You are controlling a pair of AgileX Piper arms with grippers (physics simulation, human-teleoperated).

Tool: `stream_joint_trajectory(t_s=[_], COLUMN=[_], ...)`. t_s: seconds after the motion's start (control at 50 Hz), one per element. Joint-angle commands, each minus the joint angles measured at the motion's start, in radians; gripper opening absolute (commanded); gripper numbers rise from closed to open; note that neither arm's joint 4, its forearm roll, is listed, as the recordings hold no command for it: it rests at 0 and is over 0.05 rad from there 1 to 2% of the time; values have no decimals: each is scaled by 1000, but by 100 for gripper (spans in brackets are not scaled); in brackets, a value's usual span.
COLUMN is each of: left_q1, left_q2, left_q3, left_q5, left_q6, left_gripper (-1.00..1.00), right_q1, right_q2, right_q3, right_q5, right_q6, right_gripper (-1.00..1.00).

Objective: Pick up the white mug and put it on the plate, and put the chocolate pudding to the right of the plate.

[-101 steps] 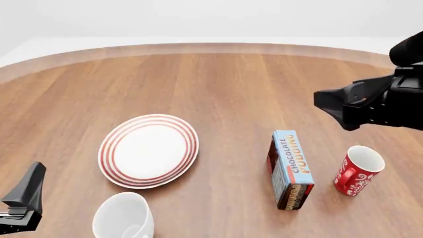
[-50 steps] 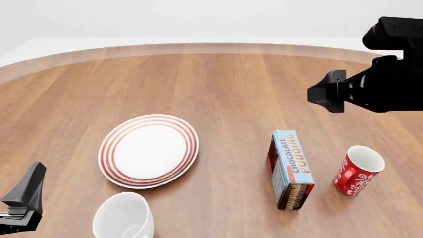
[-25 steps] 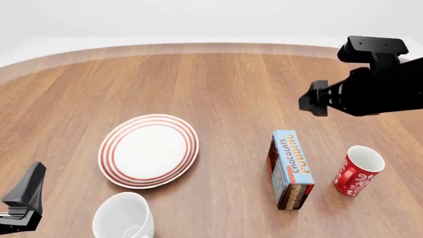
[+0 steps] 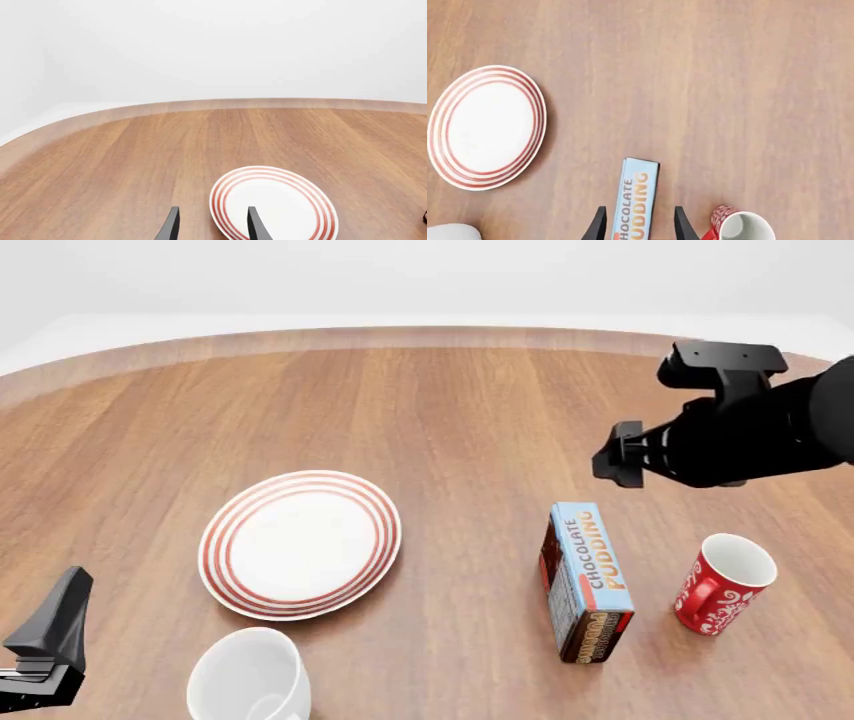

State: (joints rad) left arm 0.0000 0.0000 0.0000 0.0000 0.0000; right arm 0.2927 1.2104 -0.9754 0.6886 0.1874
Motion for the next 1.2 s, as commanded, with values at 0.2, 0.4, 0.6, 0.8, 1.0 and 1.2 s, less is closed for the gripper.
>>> stream_joint_trajectory(t_s=[0.2, 0.4, 0.6, 0.8, 1.0, 1.2], left_q1=[0, 0, 0, 0, 0, 0], left_q2=[0, 0, 0, 0, 0, 0], left_q3=[0, 0, 0, 0, 0, 0], left_q5=[0, 0, 0, 0, 0, 0], left_q6=[0, 0, 0, 0, 0, 0], left_gripper=[100, 100, 100, 100, 100, 100], right_q1=[17, 33, 45, 44, 37, 36], right_q2=[45, 62, 88, 105, 117, 130], right_q3=[22, 30, 33, 44, 61, 72], right_q5=[-22, -28, -40, -52, -63, -71], right_q6=[13, 11, 19, 23, 25, 26], right_gripper=[100, 100, 100, 100, 100, 100])
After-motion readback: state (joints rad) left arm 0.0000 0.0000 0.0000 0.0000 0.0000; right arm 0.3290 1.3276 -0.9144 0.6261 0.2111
